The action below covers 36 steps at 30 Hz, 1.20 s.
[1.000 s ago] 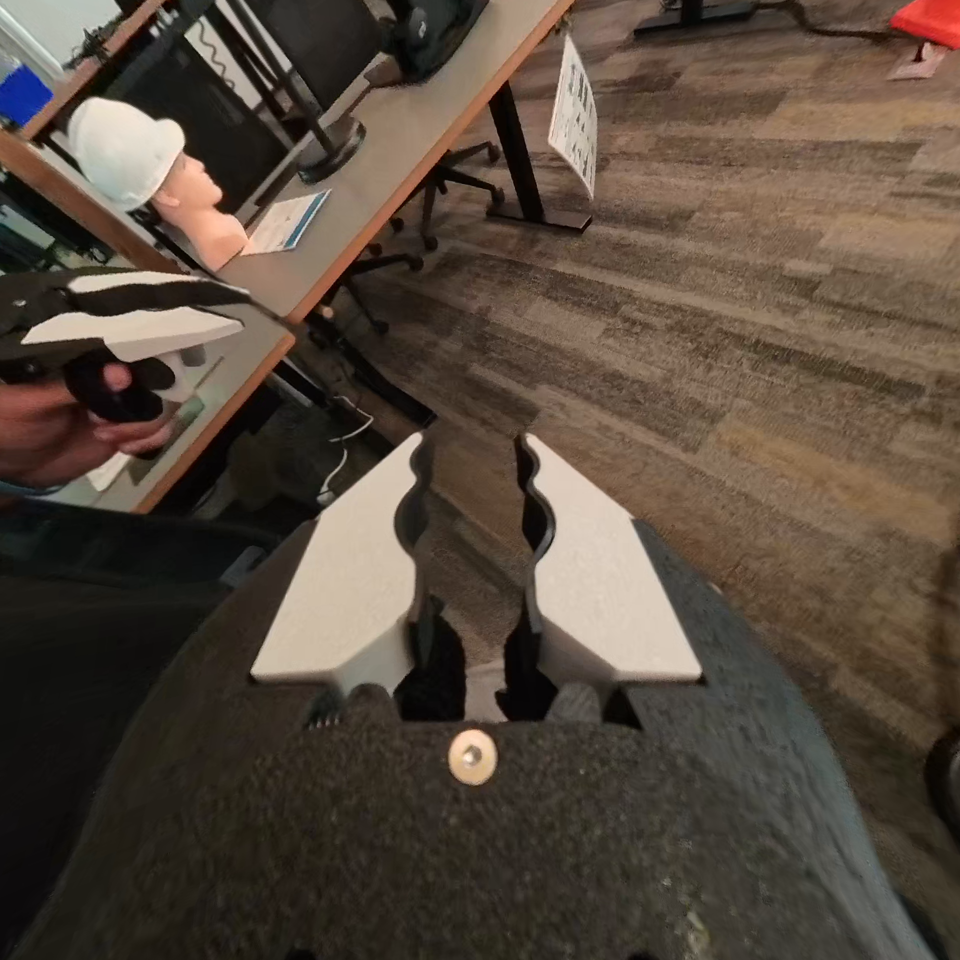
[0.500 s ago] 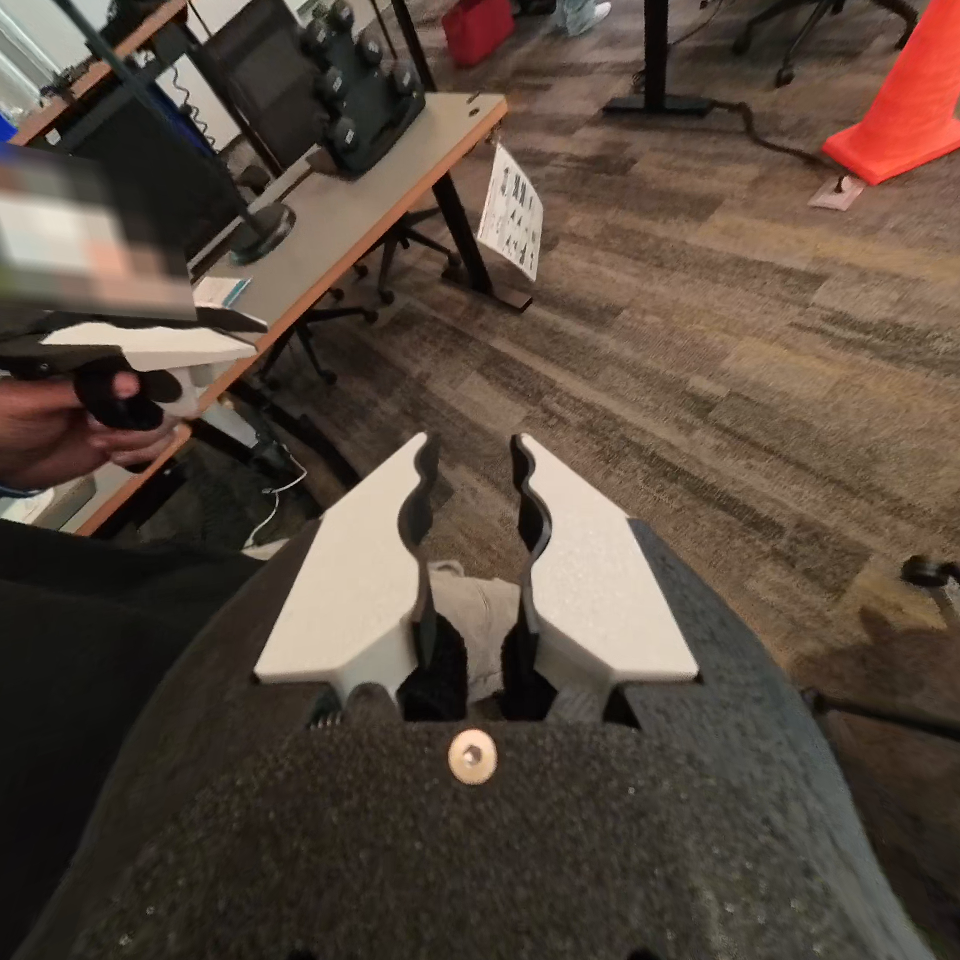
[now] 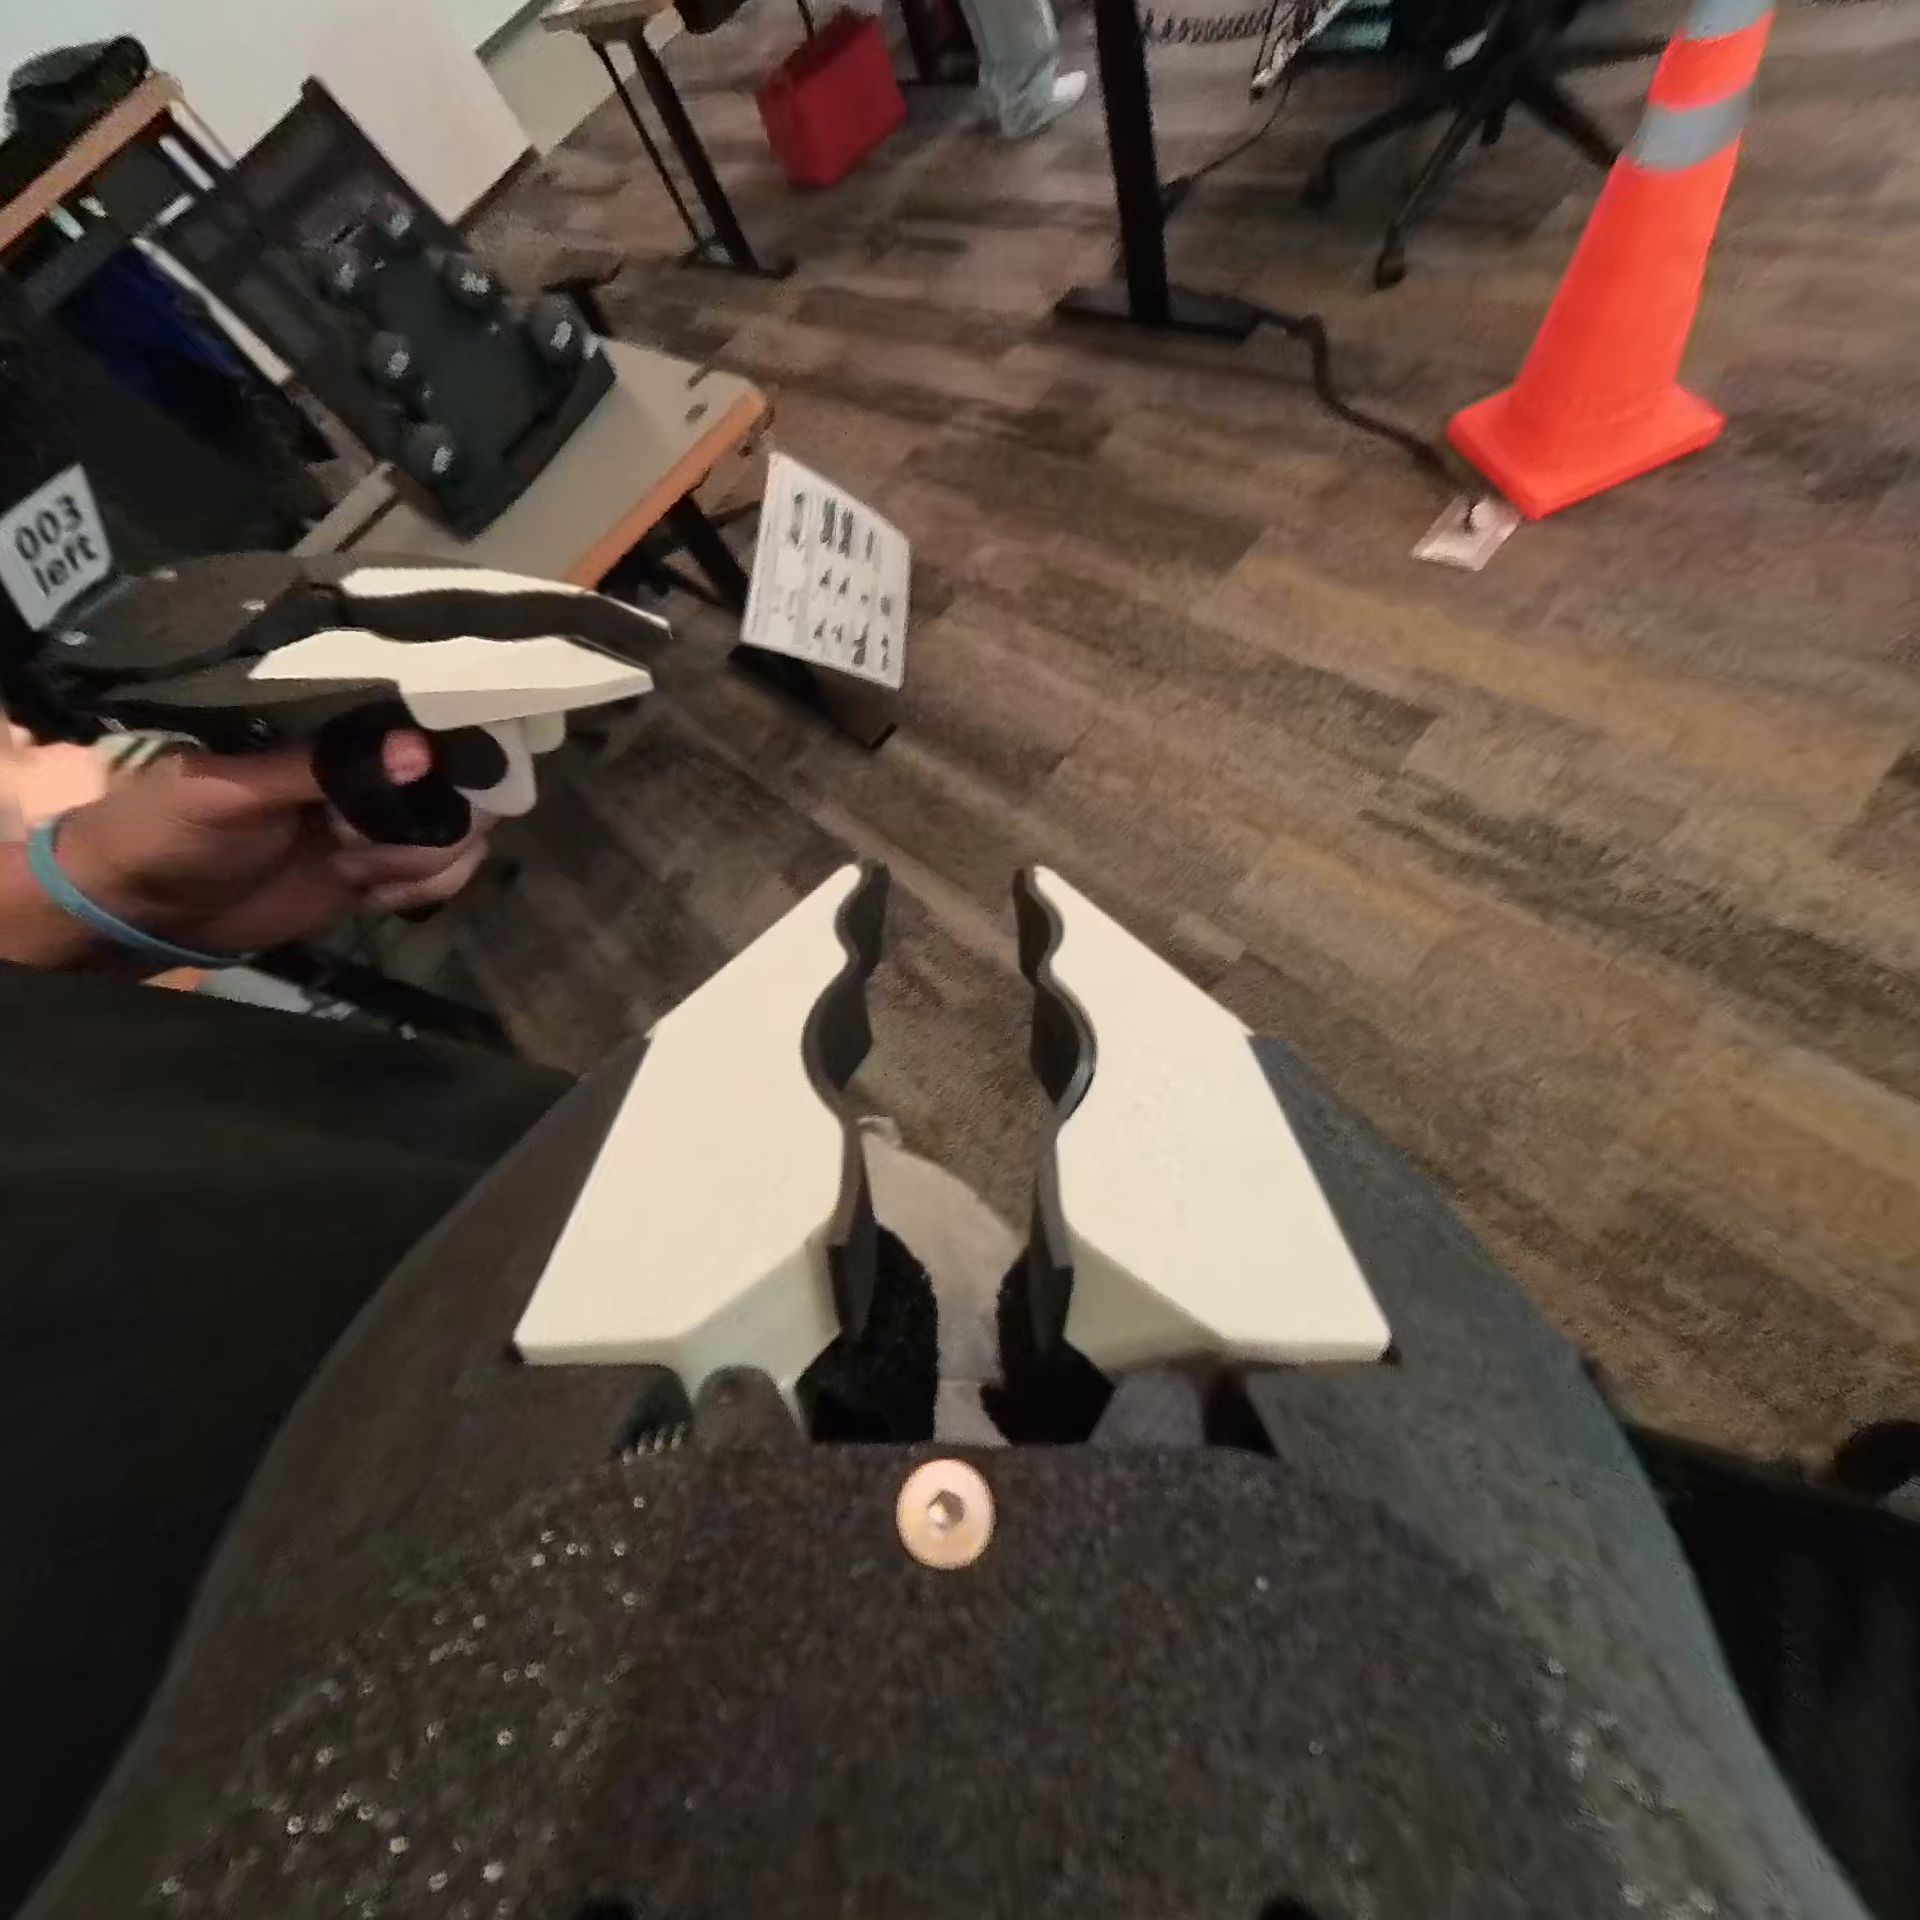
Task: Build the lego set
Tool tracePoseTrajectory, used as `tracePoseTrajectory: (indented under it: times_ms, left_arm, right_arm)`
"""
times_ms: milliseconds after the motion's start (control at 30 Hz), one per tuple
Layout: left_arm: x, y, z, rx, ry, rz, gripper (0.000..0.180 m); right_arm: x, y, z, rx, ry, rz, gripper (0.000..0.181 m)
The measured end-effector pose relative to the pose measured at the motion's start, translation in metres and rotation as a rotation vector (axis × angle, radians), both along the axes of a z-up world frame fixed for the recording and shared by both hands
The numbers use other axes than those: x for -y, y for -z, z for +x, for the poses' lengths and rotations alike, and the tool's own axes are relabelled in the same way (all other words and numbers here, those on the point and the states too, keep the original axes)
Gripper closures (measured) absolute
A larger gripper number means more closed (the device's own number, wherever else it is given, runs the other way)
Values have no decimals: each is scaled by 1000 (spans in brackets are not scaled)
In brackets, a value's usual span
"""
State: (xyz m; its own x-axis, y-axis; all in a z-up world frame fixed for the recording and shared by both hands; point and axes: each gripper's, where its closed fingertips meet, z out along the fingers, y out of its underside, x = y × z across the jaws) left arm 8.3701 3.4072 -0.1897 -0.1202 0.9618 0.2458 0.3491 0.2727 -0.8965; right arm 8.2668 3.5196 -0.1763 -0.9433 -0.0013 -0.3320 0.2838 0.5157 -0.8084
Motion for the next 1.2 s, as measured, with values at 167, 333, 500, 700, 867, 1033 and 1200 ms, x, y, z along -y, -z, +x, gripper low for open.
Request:
tracePoseTrajectory:
  times_ms: [167,333,500,700,867,1033,1200]
  left_arm:
    - [79,-12,-108,27,67,-22,158]
    - [150,3,-205,63,62,-21,158]
    - [238,32,-270,157,-173,-23,158]
    - [346,36,-294,248,-470,-6,155]
    - [425,40,-272,253,-677,42,155]
    - [519,58,-236,209,-852,80,155]
    - [623,72,-182,193,-989,69,155]
  right_arm:
    - [73,-3,-115,22,70,6,156]
    - [149,19,-220,66,70,-8,156]
    - [239,36,-313,110,-58,-7,154]
    - [361,30,-389,56,-288,20,154]
    - [469,31,-409,-18,-479,31,155]
    - [593,49,-378,-29,-668,18,155]
    - [728,56,-293,-76,-961,-135,146]
